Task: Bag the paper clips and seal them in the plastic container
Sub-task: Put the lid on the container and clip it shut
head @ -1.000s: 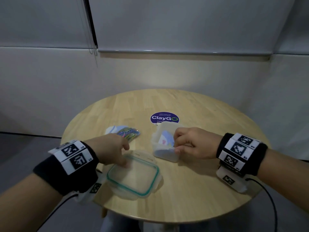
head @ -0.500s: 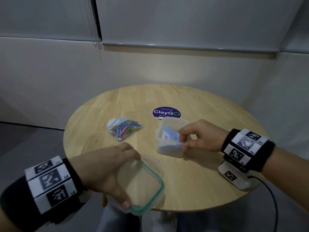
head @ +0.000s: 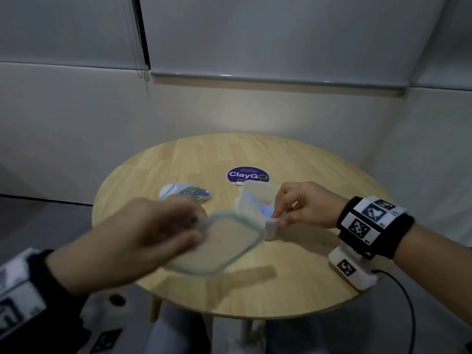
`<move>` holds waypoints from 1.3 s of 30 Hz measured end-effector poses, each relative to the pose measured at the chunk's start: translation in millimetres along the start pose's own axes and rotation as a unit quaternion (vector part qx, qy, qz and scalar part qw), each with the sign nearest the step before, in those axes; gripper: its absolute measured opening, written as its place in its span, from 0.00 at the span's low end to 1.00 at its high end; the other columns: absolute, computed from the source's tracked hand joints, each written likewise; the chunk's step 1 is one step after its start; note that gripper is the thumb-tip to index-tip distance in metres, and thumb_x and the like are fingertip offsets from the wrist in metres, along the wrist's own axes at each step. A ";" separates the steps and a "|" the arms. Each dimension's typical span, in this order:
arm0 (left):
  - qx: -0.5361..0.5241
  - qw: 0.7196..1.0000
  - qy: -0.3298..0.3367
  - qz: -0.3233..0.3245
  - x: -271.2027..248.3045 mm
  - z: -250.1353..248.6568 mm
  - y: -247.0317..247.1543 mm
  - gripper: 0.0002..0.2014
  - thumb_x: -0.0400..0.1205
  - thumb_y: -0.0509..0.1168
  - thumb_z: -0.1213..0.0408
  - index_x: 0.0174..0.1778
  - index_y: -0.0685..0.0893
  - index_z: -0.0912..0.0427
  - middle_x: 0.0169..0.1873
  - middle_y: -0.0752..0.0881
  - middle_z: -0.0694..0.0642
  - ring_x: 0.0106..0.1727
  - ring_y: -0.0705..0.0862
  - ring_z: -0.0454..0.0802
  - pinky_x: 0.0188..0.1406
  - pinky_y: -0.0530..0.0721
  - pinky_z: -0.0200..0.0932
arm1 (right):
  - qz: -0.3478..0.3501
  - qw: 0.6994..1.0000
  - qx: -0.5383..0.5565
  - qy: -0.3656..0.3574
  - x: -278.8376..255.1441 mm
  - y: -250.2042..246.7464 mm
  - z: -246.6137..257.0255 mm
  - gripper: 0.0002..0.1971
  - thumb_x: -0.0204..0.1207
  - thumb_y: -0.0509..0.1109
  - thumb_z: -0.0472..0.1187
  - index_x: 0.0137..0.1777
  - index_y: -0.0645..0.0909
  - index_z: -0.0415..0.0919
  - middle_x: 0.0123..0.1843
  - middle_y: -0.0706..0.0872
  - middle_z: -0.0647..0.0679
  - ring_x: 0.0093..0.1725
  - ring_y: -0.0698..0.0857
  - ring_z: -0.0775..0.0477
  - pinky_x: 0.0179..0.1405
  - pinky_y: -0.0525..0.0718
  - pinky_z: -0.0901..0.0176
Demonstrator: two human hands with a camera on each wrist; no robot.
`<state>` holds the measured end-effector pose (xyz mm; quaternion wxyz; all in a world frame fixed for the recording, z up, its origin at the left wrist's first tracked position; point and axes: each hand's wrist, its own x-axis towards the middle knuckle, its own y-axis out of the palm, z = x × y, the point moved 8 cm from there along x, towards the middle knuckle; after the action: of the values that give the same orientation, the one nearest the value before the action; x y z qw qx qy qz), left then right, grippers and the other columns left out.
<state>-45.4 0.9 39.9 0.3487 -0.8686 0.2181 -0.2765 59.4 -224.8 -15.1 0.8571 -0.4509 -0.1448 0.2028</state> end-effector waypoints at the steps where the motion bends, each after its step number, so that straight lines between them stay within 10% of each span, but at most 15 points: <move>1: -0.110 0.991 -0.029 -0.069 10.0 2.5 -16.9 0.09 0.78 0.67 0.52 0.48 0.82 0.52 0.36 0.91 0.53 0.35 0.91 0.48 0.34 0.90 0.44 | 0.003 1.000 0.008 -0.004 -0.1 0.2 0.1 0.10 0.61 0.82 0.34 0.43 0.91 0.44 0.43 0.82 0.56 0.36 0.79 0.58 0.48 0.81 0.59; 4: -0.324 0.917 -0.136 -0.187 51.3 33.2 -26.2 0.06 0.82 0.67 0.63 0.43 0.78 0.61 0.30 0.89 0.54 0.31 0.91 0.48 0.27 0.89 0.44 | 0.012 1.000 0.010 -0.015 -0.1 3.5 4.4 0.09 0.62 0.81 0.33 0.43 0.91 0.42 0.44 0.82 0.56 0.38 0.81 0.57 0.48 0.82 0.60; 10: -0.497 0.788 -0.353 -0.092 106.1 104.9 60.4 0.09 0.88 0.58 0.68 0.57 0.79 0.69 0.41 0.86 0.58 0.27 0.89 0.45 0.26 0.89 0.36 | 0.014 1.000 -0.018 -0.021 -0.1 5.5 7.0 0.10 0.64 0.80 0.35 0.46 0.91 0.42 0.49 0.84 0.51 0.48 0.85 0.46 0.55 0.83 0.54; 16: -0.343 0.833 -0.431 -0.057 110.3 132.5 75.8 0.08 0.85 0.64 0.63 0.52 0.76 0.64 0.30 0.70 0.56 0.27 0.69 0.49 0.14 0.74 0.30 | 0.012 0.999 0.010 -0.033 -4.2 2.6 3.1 0.10 0.69 0.77 0.35 0.49 0.91 0.43 0.48 0.83 0.60 0.55 0.85 0.50 0.60 0.83 0.51; 21: -0.363 0.817 -0.449 -0.011 109.2 136.2 88.1 0.04 0.85 0.62 0.68 0.51 0.76 0.65 0.33 0.69 0.59 0.30 0.70 0.51 0.17 0.79 0.32 | -0.008 0.998 0.059 -0.016 -0.2 -1.1 -6.4 0.09 0.67 0.78 0.31 0.46 0.91 0.41 0.43 0.88 0.62 0.49 0.87 0.58 0.57 0.82 0.63; 28: -0.315 0.846 -0.429 -0.024 114.2 134.9 79.9 0.14 0.84 0.64 0.70 0.31 0.75 0.64 0.16 0.73 0.53 0.17 0.72 0.47 0.16 0.76 0.33 | -0.097 0.922 0.356 0.115 -13.1 -0.5 -36.1 0.14 0.66 0.70 0.16 0.32 0.79 0.36 0.38 0.87 0.40 0.37 0.90 0.49 0.39 0.89 0.62; 33: -0.266 0.866 -0.423 -0.018 118.4 130.6 80.8 0.06 0.84 0.66 0.66 0.42 0.80 0.64 0.31 0.75 0.58 0.27 0.73 0.50 0.18 0.78 0.32 | -0.079 0.842 0.463 0.264 -15.1 17.1 -49.4 0.02 0.79 0.61 0.33 0.48 0.71 0.40 0.39 0.78 0.38 0.26 0.86 0.42 0.29 0.89 0.53; 39: -0.302 0.854 -0.424 -0.004 117.9 132.1 84.1 0.06 0.81 0.71 0.66 0.47 0.83 0.66 0.41 0.83 0.64 0.34 0.81 0.55 0.20 0.84 0.36 | -0.008 0.840 0.433 0.327 -10.9 27.8 -53.2 0.12 0.75 0.71 0.43 0.48 0.81 0.32 0.35 0.87 0.38 0.23 0.87 0.48 0.27 0.90 0.58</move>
<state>111.1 -58.1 -62.3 0.1266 -0.9649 0.1189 0.1969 66.7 -253.8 -68.3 0.9642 -0.0733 0.2424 0.0791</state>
